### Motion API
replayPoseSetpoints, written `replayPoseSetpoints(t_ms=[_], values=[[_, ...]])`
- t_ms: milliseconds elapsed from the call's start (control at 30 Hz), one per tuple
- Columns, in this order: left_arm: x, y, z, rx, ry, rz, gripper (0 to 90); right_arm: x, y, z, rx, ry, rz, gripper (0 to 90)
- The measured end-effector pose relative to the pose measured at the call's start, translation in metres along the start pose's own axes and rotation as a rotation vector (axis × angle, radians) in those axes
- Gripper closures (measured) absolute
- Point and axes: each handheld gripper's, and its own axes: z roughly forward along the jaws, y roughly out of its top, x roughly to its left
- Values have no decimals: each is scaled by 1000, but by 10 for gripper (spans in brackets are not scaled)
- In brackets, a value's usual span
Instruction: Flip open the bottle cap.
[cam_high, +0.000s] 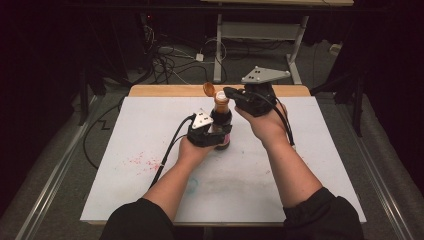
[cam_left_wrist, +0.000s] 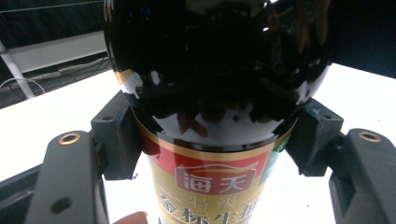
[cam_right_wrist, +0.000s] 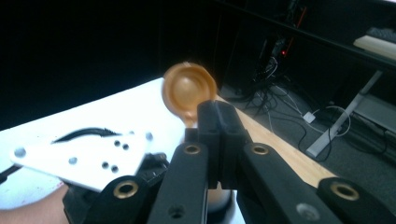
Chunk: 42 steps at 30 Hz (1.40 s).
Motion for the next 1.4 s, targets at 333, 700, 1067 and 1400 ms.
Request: replayPoseSetpoints(t_ms=[333,700,1067,1400], values=[[1,1,-1,7,-4,-4,283,-16,-31,-19,6,-26,39,900],[0,2,0,13,0,-3,277,-21,-79,-19,12,-25,86,515],[3,1,0,92,17,-48,141,-26,-131,-13,10,-65,165,20],[10,-3,-12,155,47,-78,0,-21,-167,-11,49,-90,186,3]])
